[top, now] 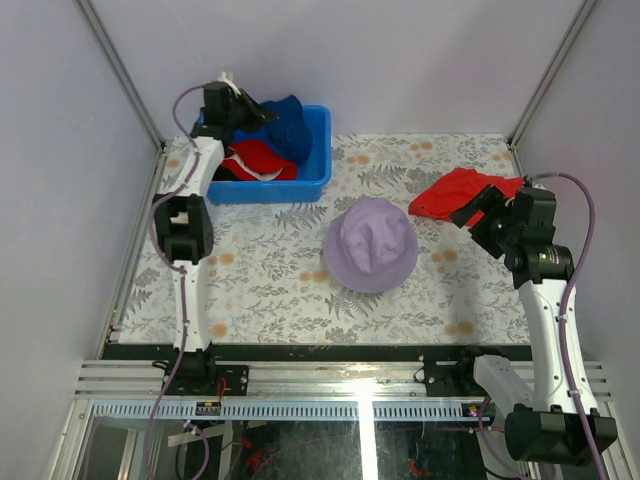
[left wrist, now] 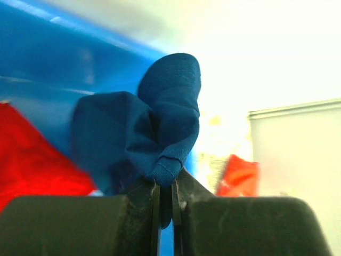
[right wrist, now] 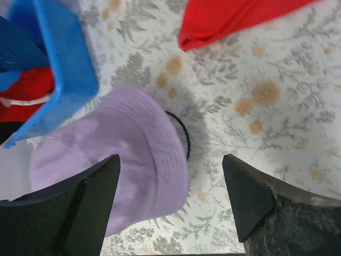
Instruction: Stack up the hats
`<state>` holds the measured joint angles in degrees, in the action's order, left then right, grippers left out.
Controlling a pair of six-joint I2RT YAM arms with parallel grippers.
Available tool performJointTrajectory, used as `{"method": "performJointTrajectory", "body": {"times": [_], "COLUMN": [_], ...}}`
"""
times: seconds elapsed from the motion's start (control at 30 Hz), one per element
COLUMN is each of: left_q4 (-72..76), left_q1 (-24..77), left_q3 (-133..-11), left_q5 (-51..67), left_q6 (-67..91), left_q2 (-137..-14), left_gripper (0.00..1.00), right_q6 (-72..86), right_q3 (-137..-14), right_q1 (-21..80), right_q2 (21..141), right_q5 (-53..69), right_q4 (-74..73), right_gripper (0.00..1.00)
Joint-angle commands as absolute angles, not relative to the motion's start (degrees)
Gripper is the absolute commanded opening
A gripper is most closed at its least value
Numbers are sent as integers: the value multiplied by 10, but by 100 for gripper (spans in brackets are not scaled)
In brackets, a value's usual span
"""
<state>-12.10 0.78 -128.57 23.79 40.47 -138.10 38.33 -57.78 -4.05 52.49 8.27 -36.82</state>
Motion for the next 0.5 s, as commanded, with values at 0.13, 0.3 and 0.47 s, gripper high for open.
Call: {"method": "performJointTrajectory", "body": {"times": [0.13,0.3,0.47], "left_q4": [-43,-10,25], "left_q1": [-10,-9,-8], "left_q3": [-1231,-1152,-1086], "left_q5": [450,519,557], "left_q6": [614,751,876], "left_q2": [-1202,-1113,-1026], "left_gripper": [0,0,0], "right_q6": [354,404,450], "right_q3": [-643,-653,-672], "right_q1": [-37,-30,55], "right_q2": [525,543,594], "right_q5": [299,465,471], "right_q4": [-159,13,127], "right_gripper": [83,84,84]}}
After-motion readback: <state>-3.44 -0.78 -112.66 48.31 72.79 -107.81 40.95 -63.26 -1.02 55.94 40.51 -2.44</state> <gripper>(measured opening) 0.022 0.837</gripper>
